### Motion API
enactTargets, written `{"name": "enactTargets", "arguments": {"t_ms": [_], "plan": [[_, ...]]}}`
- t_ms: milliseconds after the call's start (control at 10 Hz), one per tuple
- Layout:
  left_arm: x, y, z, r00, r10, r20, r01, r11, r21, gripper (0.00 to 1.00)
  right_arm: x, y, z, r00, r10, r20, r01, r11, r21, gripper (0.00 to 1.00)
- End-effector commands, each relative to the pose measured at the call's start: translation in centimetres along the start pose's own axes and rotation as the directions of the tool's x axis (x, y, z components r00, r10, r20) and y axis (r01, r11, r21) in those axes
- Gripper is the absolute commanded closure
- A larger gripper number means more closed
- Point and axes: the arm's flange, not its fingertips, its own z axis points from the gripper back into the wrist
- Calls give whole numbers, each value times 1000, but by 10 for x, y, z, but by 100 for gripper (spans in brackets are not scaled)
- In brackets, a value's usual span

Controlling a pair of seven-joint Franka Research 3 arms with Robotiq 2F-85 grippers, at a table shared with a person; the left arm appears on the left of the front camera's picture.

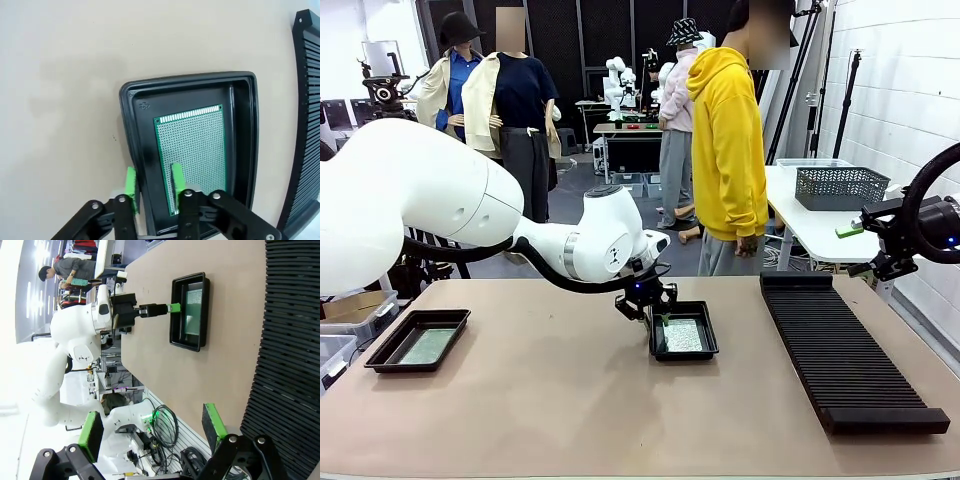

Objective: Inspect and transfer BCBs to ESD trays.
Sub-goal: Pick up the ESD tray and place it on the left side of the table.

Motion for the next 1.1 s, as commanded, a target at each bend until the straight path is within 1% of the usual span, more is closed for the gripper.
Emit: {"name": "enactTargets", "arguments": {"t_ms": [0,400,500,600,1000], "plan": [[3,1,-1,1000,22,-9,-22,1000,-10,100,-3,1,-2,1000,-5,8,5,1000,-13,0],[2,7,-3,998,40,-40,-41,999,-15,100,-3,1,-2,1000,-5,8,5,1000,-13,0],[1,8,-1,993,47,-104,-51,998,-32,100,-3,1,-2,1000,-5,8,5,1000,-13,0],[1,4,-2,1000,17,-11,-17,1000,-2,100,-3,1,-2,1000,-5,8,5,1000,-13,0],[1,4,-2,1000,17,-11,-17,1000,-2,100,-3,1,-2,1000,-5,8,5,1000,-13,0]]}}
